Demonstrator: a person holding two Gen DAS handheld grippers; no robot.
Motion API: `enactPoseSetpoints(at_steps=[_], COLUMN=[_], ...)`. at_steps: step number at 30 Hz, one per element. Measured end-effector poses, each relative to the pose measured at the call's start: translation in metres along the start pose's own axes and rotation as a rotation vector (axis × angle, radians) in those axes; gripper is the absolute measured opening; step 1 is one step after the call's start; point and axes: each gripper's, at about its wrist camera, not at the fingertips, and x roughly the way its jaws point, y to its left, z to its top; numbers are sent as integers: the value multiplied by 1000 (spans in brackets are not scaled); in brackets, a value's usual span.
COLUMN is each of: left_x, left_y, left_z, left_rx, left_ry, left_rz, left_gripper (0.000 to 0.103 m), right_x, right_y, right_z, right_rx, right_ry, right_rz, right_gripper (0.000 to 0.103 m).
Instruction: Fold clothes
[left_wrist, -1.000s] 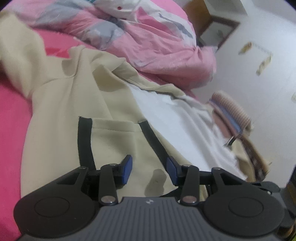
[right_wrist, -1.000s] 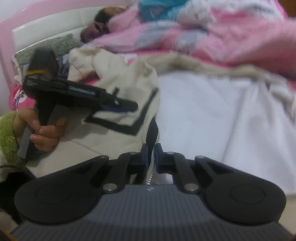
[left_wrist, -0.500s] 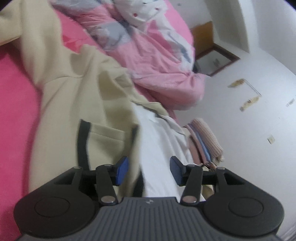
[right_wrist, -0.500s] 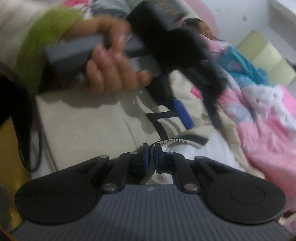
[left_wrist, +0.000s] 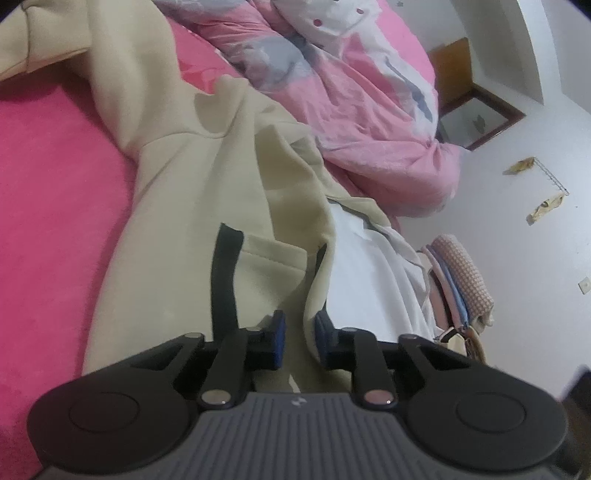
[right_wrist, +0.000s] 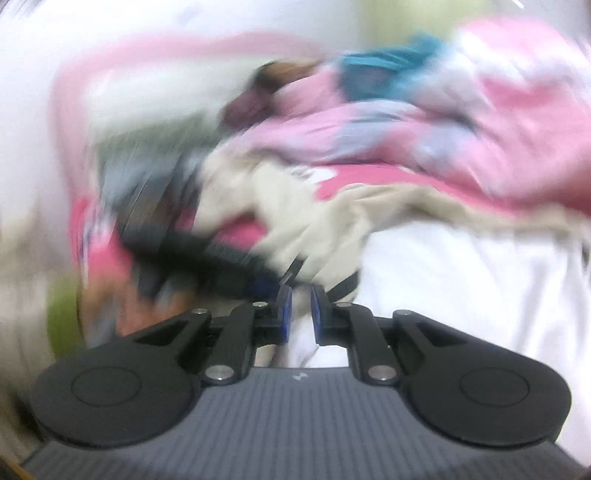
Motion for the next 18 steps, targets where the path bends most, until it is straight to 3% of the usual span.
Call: enactPoseSetpoints(at_steps=[3, 6, 9, 13, 18], left_x=[4, 3, 1, -1, 0], left_y=[-1, -1, 0, 1, 1], left_z=[0, 0, 0, -1, -1], left_rx=[23, 25, 24, 28, 40], left_ry=[3, 4, 9, 13, 14], left_rz=[28, 35, 36, 38, 29], left_gripper=[12, 11, 10, 10, 10], right_x=[28, 66, 91, 110, 110], right_y=[-51, -85, -101, -106, -104], right_z=[5, -8, -28, -37, -31], right_rx=[363, 655, 874, 943, 932], right_ry=[47, 143, 180, 187, 115], right_rz=[10, 80, 167, 178, 244], right_gripper=[14, 14, 14, 14, 8])
